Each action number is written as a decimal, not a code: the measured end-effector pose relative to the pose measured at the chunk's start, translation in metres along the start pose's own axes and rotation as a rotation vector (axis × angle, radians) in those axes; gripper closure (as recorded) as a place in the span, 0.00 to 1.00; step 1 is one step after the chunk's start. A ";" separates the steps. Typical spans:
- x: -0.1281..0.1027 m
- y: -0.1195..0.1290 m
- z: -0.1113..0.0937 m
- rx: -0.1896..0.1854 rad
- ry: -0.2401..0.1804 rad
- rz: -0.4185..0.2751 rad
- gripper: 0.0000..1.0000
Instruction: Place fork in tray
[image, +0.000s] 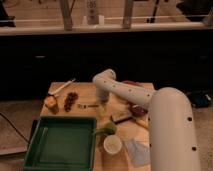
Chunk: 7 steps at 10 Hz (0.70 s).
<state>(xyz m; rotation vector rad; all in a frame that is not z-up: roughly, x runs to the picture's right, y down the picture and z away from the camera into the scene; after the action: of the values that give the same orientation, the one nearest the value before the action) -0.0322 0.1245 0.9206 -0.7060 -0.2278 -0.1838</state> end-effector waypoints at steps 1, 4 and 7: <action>-0.012 -0.004 0.001 0.006 -0.005 -0.030 0.20; -0.034 -0.010 0.007 0.021 -0.028 -0.089 0.20; -0.048 -0.012 0.014 0.024 -0.043 -0.123 0.21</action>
<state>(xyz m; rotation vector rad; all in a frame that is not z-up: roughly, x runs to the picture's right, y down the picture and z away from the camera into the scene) -0.0833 0.1288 0.9257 -0.6726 -0.3145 -0.2826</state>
